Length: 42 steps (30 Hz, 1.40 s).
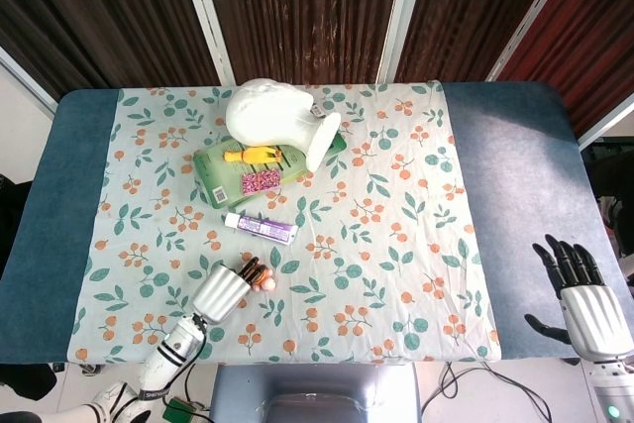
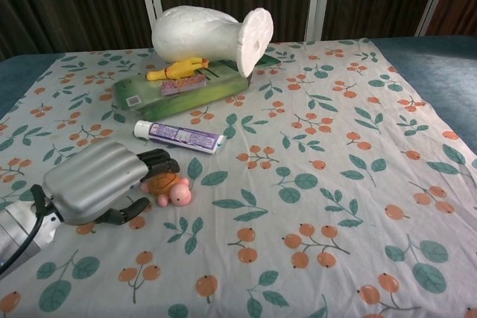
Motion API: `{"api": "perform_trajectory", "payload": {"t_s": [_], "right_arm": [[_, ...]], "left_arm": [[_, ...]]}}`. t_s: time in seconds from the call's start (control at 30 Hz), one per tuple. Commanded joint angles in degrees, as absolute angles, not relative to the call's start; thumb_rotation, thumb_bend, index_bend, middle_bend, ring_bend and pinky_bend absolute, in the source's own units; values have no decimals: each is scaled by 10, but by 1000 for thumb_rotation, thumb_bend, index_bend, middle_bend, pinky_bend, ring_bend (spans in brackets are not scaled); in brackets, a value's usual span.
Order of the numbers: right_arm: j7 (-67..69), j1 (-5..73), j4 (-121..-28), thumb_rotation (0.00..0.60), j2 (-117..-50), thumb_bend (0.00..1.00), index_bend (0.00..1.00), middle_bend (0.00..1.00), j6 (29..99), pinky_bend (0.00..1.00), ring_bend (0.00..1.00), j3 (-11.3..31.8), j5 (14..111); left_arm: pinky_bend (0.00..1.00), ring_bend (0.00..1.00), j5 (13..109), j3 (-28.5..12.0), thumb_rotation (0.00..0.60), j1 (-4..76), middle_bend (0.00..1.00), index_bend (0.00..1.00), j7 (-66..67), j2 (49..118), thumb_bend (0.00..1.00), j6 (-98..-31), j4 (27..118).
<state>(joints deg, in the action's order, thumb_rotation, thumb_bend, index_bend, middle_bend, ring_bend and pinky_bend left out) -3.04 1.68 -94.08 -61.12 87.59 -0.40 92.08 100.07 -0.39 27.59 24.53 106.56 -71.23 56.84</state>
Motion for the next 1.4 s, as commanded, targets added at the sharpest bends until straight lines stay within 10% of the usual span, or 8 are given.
{"api": "perform_trajectory", "payload": {"t_s": [0.03,0.3,0.53,0.63,0.8,0.93,1.17,1.4], "right_arm": [[-27,16,-941,600,-609,173,0,0,878,0,0,-4,922],[-18,11,-941,600,-604,173,0,0,887,0,0,-3,924],[-14,10,-941,600,-602,172,0,0,887,0,0,-3,925],[-14,10,-941,600,-602,173,0,0,886,0,0,-3,926],[-15,9,-941,600,-602,173,0,0,886,0,0,-3,927],[-15,9,-942,600,-602,173,0,0,885,0,0,-3,926],[-14,8,-943,600,-602,173,0,0,888,0,0,-4,930],[-9,6,-942,600,-599,173,0,0,891,0,0,-5,934]], "left_arm": [[1000,865,1000,-5,600,283,320,325,244,1077,427,-714,553],[1000,909,1020,-2,600,295,796,753,199,1122,438,-770,473],[1000,950,1023,-2,600,301,909,842,172,1158,449,-809,399],[1000,950,1014,-1,600,300,880,812,153,1164,448,-805,387],[1000,927,996,4,600,301,480,298,157,1146,387,-771,414],[1000,925,987,7,600,300,236,91,168,1127,346,-758,457],[1000,926,992,16,600,298,177,90,198,1108,324,-763,506],[1000,932,991,14,600,303,333,323,207,1120,327,-763,487]]}}
